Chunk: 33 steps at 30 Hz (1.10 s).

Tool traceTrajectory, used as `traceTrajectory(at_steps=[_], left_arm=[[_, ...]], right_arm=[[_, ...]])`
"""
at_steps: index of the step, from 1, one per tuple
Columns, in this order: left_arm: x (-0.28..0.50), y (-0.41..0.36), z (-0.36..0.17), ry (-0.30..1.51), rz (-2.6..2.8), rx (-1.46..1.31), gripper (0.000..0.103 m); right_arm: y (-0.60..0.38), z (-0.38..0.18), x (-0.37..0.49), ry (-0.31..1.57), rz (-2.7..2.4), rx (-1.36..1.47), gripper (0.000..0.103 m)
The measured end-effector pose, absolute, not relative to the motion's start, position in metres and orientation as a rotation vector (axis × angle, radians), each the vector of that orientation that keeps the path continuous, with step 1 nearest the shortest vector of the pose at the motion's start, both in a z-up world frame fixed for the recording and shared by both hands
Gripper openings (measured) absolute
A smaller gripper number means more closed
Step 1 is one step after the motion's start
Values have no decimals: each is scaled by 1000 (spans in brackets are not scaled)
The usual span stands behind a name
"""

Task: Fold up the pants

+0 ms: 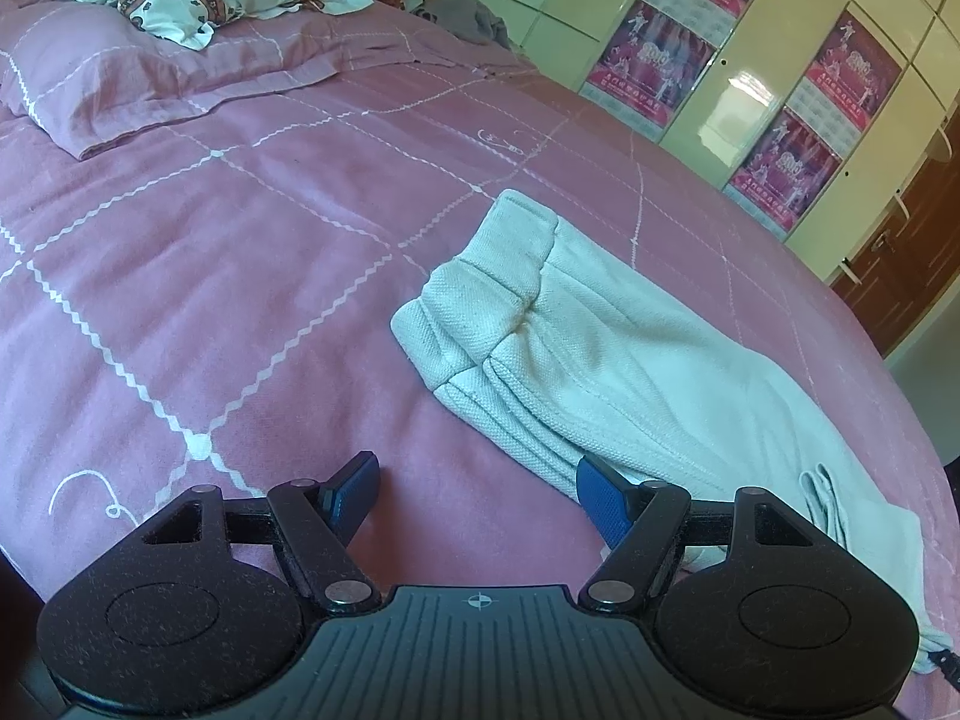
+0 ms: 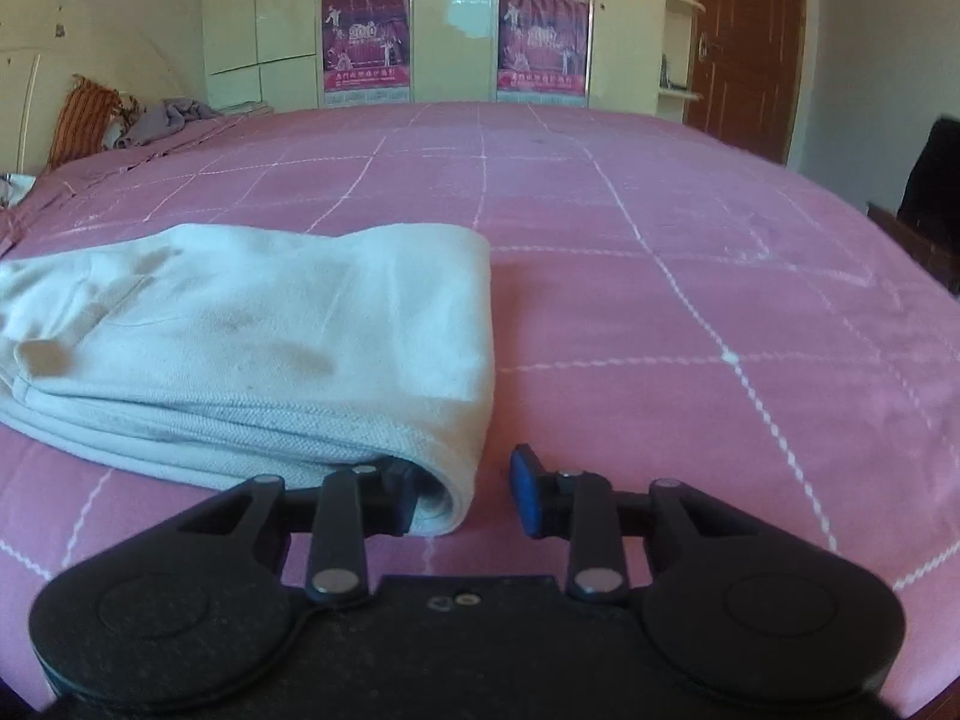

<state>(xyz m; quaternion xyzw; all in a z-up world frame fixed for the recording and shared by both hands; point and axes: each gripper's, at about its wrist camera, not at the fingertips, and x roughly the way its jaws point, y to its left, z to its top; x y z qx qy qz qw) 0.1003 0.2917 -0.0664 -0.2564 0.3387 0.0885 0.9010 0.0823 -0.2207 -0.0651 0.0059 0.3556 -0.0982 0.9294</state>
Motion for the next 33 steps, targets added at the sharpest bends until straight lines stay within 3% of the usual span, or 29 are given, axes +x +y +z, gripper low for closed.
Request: traceTrajectory(at_steps=[1, 3, 5, 10, 14, 17, 20, 22, 28, 33], left_arm=[[100, 292, -67, 700, 183, -533, 72], [100, 294, -68, 701, 183, -537, 72], [100, 296, -68, 701, 180, -543, 72], [98, 298, -68, 694, 180, -548, 72], [96, 298, -64, 651, 176, -580, 72], [103, 296, -65, 652, 174, -608, 72], [109, 296, -67, 647, 161, -642, 72], [112, 303, -73, 644, 164, -702, 72], [125, 328, -102, 590, 109, -927, 72], [154, 334, -116, 538, 47, -1003, 71]], right_arm=[[-220, -62, 82, 708, -205, 19, 9], [-219, -49, 70, 607, -279, 20, 14], [-226, -70, 75, 728, -336, 84, 21], [-220, -56, 69, 730, -311, 27, 36], [-199, -29, 37, 619, -172, -99, 37], [-188, -18, 59, 524, -85, -131, 36], [-195, -39, 126, 611, -141, -69, 33], [-207, -73, 168, 837, -175, 17, 34], [-198, -57, 138, 703, -140, 46, 42], [-201, -57, 127, 693, -165, 49, 42]])
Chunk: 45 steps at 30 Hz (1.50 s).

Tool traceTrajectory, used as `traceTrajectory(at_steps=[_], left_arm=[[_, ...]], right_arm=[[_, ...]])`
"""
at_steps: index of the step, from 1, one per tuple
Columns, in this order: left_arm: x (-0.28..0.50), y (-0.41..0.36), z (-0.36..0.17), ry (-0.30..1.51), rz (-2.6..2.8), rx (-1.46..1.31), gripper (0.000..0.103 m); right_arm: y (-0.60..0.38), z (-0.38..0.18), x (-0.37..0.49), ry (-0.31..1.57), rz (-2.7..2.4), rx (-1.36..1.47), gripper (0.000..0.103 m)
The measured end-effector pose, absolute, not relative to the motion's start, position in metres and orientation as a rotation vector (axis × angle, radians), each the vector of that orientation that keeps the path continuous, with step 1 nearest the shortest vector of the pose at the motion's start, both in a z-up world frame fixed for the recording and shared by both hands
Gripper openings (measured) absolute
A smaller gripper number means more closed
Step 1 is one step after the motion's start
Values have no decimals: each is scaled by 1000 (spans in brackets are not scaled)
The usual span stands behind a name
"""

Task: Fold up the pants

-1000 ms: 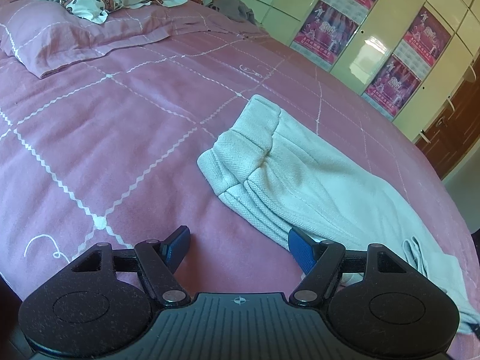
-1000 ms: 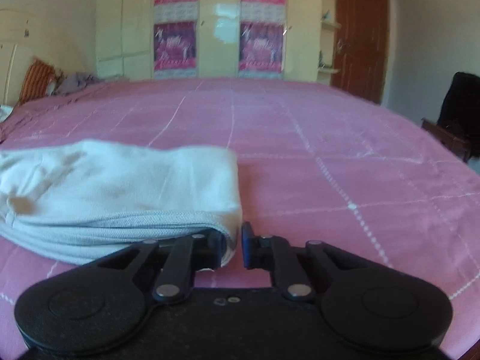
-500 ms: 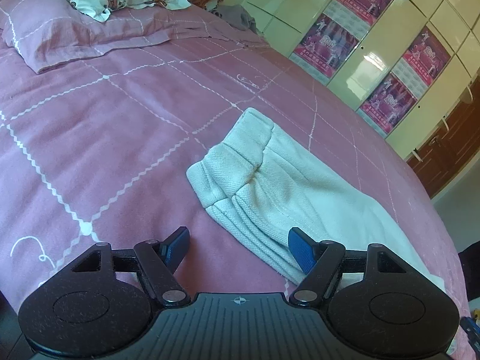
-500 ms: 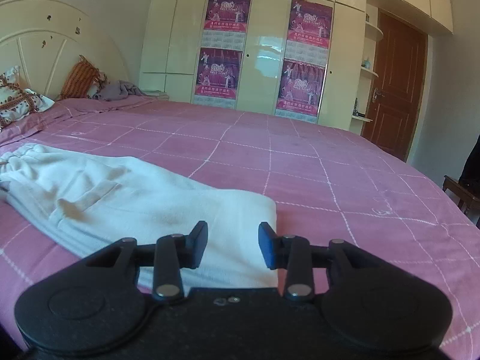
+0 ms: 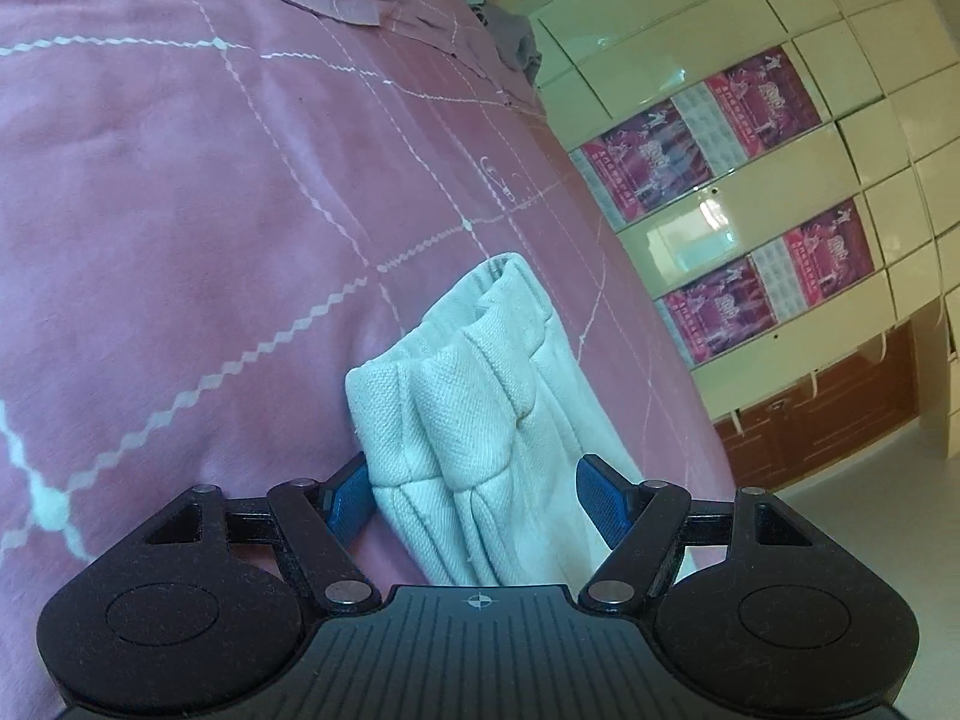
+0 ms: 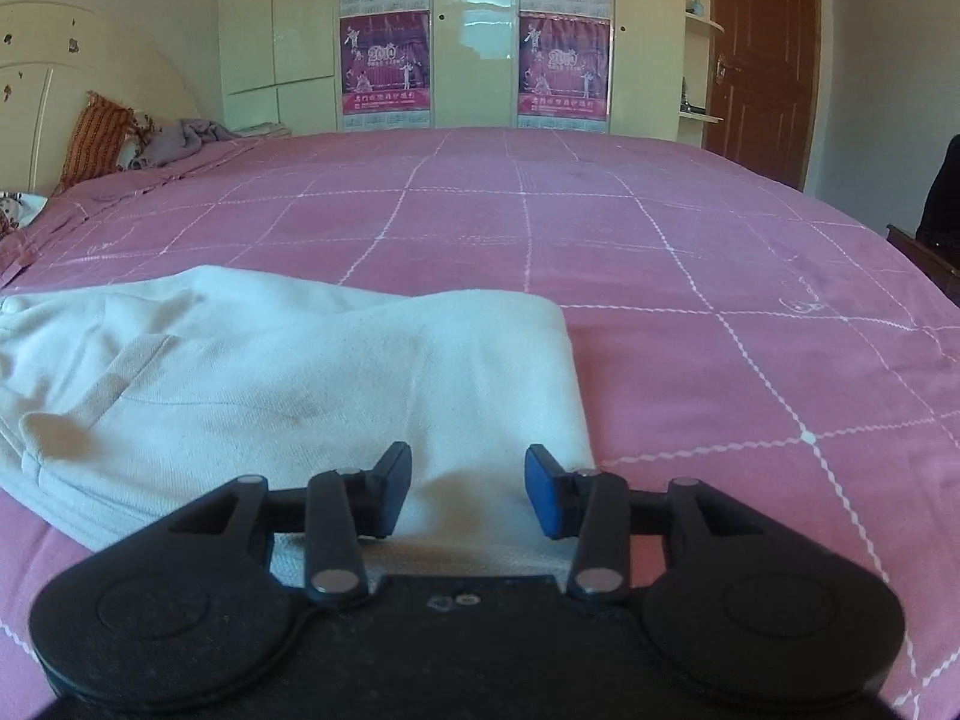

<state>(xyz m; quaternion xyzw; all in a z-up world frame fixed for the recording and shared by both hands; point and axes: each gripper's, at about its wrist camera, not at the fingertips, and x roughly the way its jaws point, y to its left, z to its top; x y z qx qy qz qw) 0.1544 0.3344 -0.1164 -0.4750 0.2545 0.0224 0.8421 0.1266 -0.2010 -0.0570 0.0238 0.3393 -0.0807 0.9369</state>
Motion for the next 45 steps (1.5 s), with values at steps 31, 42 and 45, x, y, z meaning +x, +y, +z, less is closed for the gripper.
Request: traceTrajectory(at_steps=[31, 42, 45], left_arm=[[266, -214, -27, 736, -563, 407, 48], [220, -125, 5, 523, -503, 27, 84], [205, -54, -1, 516, -360, -32, 84]], right_arm=[[-392, -43, 26, 406, -640, 498, 52], [-394, -42, 11, 362, -622, 539, 55], [-387, -39, 8, 353, -607, 518, 55]])
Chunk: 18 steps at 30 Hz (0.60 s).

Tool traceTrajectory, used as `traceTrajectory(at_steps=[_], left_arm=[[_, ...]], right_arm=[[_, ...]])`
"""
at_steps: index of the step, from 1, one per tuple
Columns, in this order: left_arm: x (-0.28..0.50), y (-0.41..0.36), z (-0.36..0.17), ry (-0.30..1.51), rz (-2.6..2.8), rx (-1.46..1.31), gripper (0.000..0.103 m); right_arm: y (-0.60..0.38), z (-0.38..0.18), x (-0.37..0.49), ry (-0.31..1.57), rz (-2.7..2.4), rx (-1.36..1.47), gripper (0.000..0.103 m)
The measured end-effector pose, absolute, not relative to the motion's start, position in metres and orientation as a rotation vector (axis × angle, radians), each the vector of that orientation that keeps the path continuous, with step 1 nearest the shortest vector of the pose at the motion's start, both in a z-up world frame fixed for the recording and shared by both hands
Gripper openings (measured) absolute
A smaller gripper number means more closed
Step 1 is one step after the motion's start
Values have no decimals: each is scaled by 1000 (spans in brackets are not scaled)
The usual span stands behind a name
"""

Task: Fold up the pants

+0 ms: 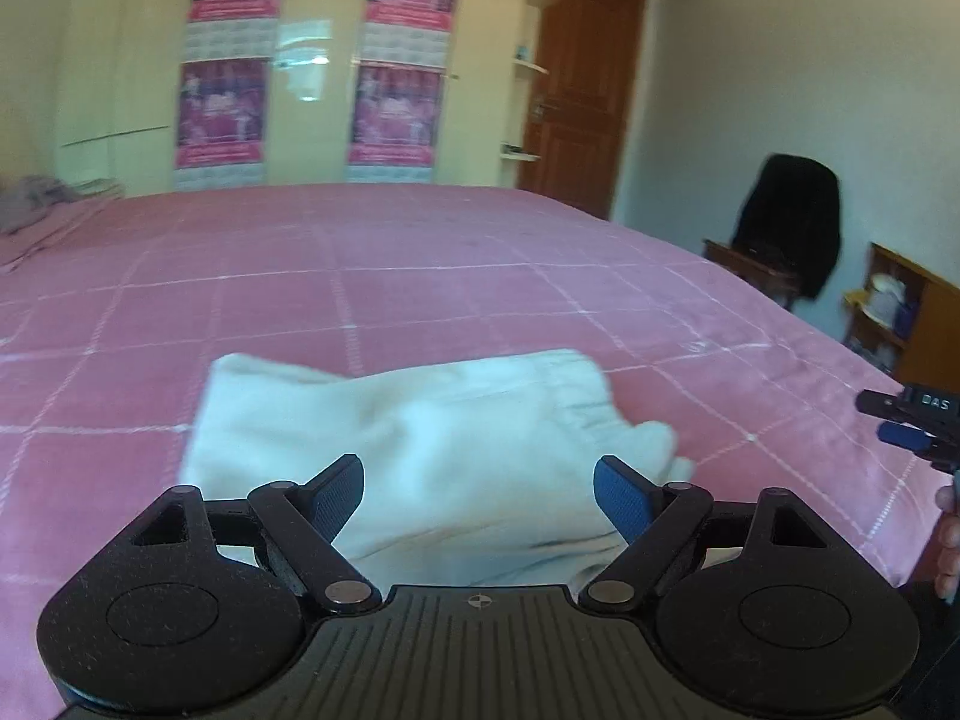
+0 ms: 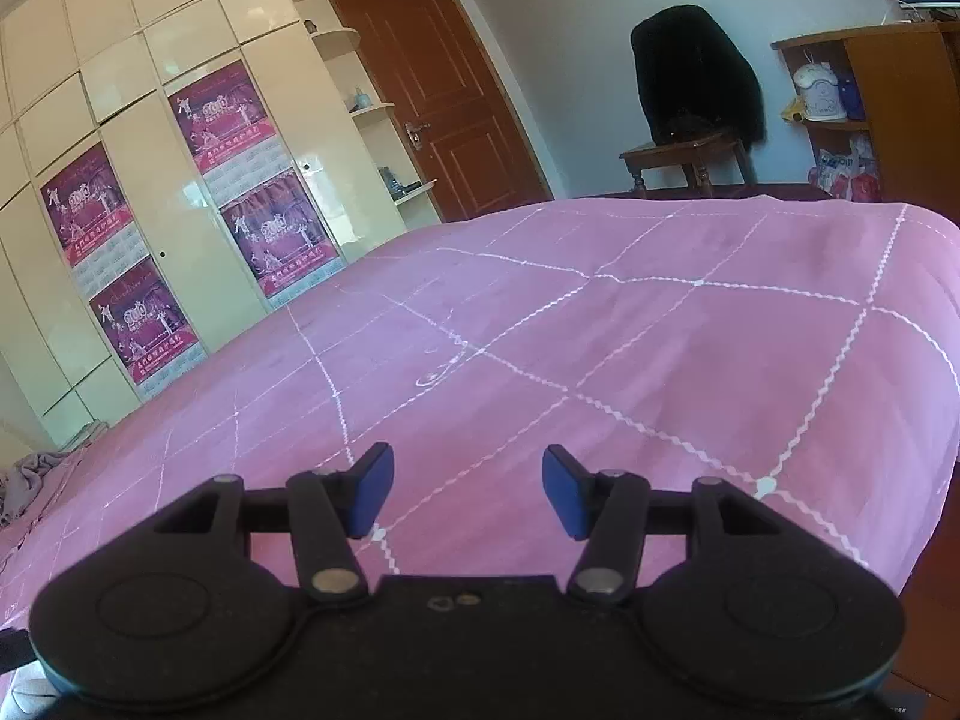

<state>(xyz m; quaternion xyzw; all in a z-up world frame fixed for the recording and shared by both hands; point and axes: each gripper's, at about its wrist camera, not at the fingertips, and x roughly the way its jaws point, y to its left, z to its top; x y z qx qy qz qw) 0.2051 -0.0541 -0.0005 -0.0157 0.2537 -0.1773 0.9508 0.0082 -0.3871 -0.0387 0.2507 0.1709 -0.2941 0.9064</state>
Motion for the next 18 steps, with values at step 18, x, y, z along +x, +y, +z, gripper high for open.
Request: traceTrajectory(at_steps=[18], left_arm=[[200, 16, -81, 582, -292, -85, 84]], right_arm=[[-269, -28, 58, 517, -212, 585, 63]])
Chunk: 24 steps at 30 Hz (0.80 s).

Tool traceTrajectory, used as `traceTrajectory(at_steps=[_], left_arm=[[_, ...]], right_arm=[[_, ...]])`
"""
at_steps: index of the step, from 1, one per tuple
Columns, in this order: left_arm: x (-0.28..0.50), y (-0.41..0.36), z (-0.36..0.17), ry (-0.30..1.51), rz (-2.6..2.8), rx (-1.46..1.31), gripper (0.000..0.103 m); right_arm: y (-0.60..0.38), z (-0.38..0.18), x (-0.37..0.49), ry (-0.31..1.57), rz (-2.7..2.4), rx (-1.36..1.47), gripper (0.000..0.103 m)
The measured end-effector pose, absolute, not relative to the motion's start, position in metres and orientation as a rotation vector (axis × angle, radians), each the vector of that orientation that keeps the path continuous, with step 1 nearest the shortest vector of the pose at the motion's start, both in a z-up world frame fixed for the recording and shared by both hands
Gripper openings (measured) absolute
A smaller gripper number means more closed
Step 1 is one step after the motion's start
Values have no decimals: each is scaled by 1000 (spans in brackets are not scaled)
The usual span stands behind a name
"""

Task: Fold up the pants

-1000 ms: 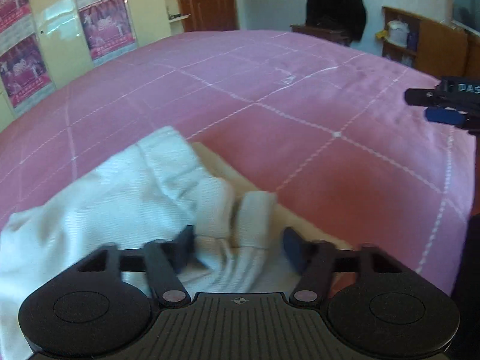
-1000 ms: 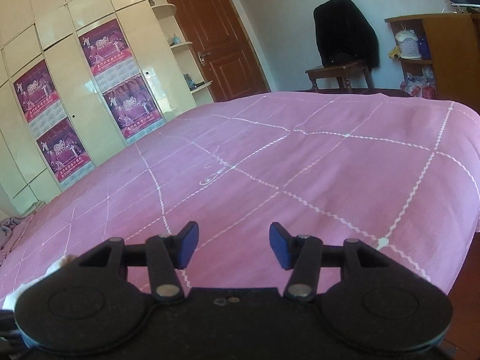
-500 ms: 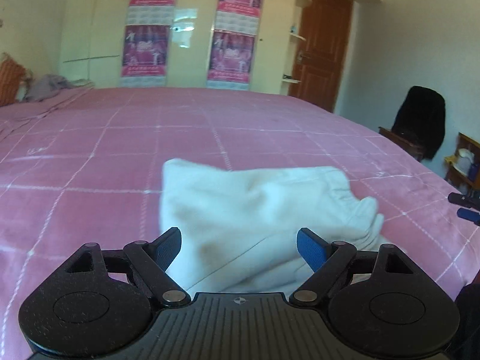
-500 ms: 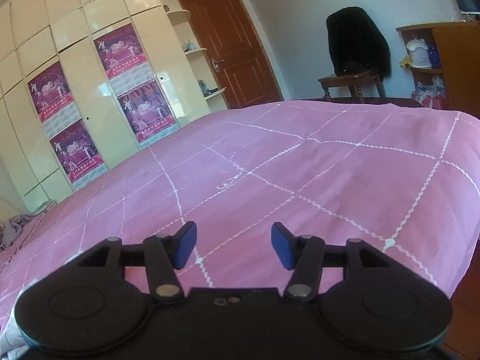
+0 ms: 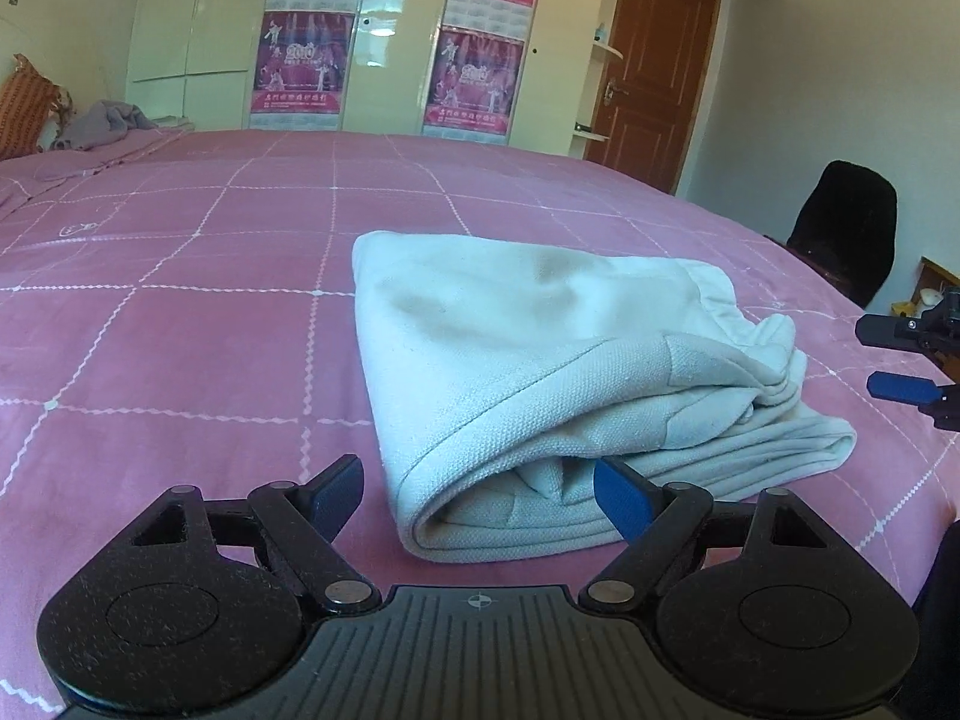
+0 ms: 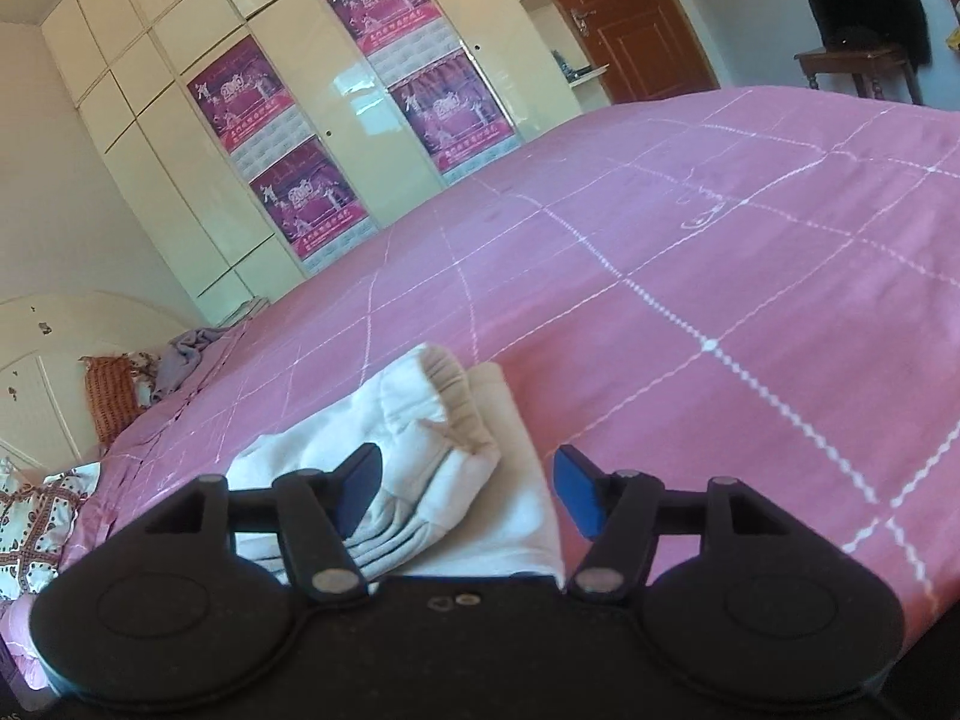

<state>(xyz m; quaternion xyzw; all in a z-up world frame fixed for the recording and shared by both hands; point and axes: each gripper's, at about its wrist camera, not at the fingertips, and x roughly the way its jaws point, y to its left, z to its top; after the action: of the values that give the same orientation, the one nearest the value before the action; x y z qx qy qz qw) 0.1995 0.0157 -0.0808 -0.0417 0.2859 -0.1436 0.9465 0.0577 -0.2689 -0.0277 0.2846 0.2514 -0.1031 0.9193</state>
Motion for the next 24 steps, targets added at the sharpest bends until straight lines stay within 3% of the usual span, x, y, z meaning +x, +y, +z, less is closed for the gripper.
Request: traceTrajectory(at_steps=[18, 19, 20, 24], left_arm=[[209, 27, -101, 569, -244, -186, 84], [209, 27, -102, 568, -238, -189, 83], [208, 28, -101, 564, -234, -191, 83], [202, 34, -99, 520, -177, -208, 83]], right_arm=[[-238, -66, 121, 686, -213, 726, 68], [-237, -65, 127, 699, -214, 718, 45], [-235, -63, 131, 711, -207, 705, 33], [-224, -14, 115, 511, -45, 718, 29]])
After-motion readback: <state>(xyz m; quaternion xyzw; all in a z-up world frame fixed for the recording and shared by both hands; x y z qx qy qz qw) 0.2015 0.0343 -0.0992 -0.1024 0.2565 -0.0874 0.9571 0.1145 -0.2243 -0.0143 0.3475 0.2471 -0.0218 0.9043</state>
